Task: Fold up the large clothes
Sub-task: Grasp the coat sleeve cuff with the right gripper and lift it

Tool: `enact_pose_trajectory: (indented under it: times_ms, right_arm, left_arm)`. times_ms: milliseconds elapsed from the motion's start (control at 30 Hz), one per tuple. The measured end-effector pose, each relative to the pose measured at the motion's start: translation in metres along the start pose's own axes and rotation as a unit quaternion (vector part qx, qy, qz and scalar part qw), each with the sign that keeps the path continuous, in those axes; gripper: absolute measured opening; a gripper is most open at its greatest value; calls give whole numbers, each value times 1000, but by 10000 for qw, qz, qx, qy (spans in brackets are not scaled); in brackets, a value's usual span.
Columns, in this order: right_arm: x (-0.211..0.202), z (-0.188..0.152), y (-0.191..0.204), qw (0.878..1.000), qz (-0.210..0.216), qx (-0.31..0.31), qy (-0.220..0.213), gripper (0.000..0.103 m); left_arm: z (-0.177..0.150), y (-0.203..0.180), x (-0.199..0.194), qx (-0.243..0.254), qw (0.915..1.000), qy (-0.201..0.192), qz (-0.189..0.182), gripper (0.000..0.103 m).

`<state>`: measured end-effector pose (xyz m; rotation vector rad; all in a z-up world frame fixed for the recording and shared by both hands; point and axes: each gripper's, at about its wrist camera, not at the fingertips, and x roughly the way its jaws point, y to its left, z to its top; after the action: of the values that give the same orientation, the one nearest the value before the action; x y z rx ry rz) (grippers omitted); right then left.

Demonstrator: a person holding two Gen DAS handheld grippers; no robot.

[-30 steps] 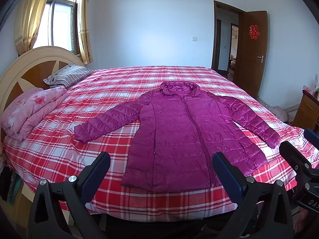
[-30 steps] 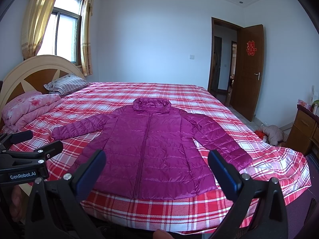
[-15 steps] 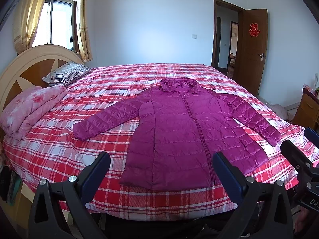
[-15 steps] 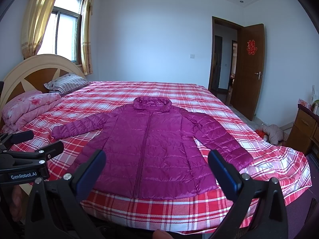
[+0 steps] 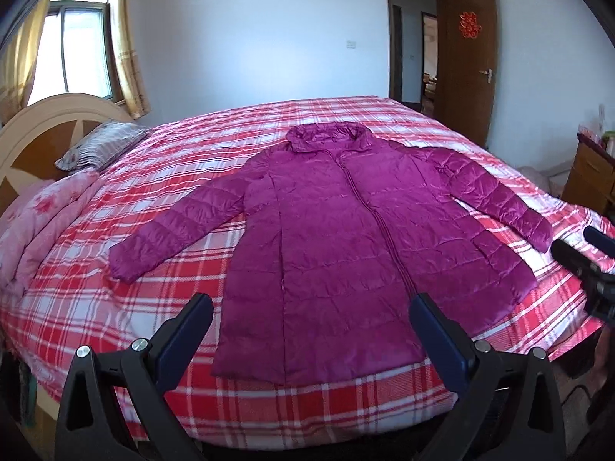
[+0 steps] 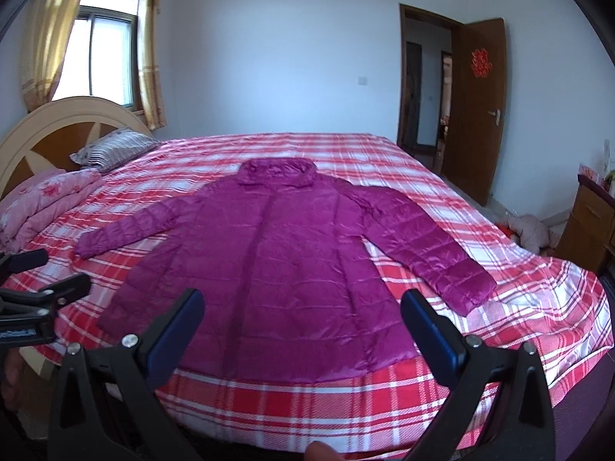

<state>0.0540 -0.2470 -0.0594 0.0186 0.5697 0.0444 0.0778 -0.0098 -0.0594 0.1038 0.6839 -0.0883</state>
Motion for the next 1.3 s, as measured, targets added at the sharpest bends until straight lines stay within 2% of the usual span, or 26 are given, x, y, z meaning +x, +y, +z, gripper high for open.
enact_pose_trajectory:
  times_ms: [100,233,333,433,567,600,667,767,867,1000,1133,1300]
  right_arm:
    - [25,-5,-46,9981,-326,471,205,103]
    - [55,-8,-110,9898,-804,1078,481,103]
    - [77,-5,-154,9814,-1062,1445,685,92]
    - [101,-3,-189,9709,-1278,1776,972,90]
    - [134,-1,-219,9592,-1548,1992,1279,83]
    - [143,-2,-223,9577,-1570,1970,1389,82]
    - [156,-3,-225,9584,-1494,1934,1471,69]
    - [168,-4,-217,9644,-1315,1660,1580,28]
    - [162,0,-218,9691,-1108,1628,1489,13]
    - [151,23,-221,9740,-1241,1437,1234,11]
    - [133,71,-219,9794,-1541,1046,777,11]
    - [113,137,-182,9843,-1749,214,104,11]
  left_arm:
    - [9,0,33,109,9999,-11,120,102]
    - [19,-2,73,202,9993,-96,299,102]
    - [24,-3,107,214,9989,15,421,102]
    - [26,-1,133,102,9989,196,402,102]
    - [27,-4,153,143,9983,307,471,102]
    - [27,-3,155,138,9982,334,475,102]
    - [26,-2,159,127,9979,396,503,102]
    - [26,1,162,89,9979,441,477,102]
    - [26,4,159,72,9980,418,465,102]
    - [30,11,151,-26,9987,307,401,102]
    - [33,17,144,-135,9992,183,333,102]
    - [31,25,143,-241,9991,186,280,102]
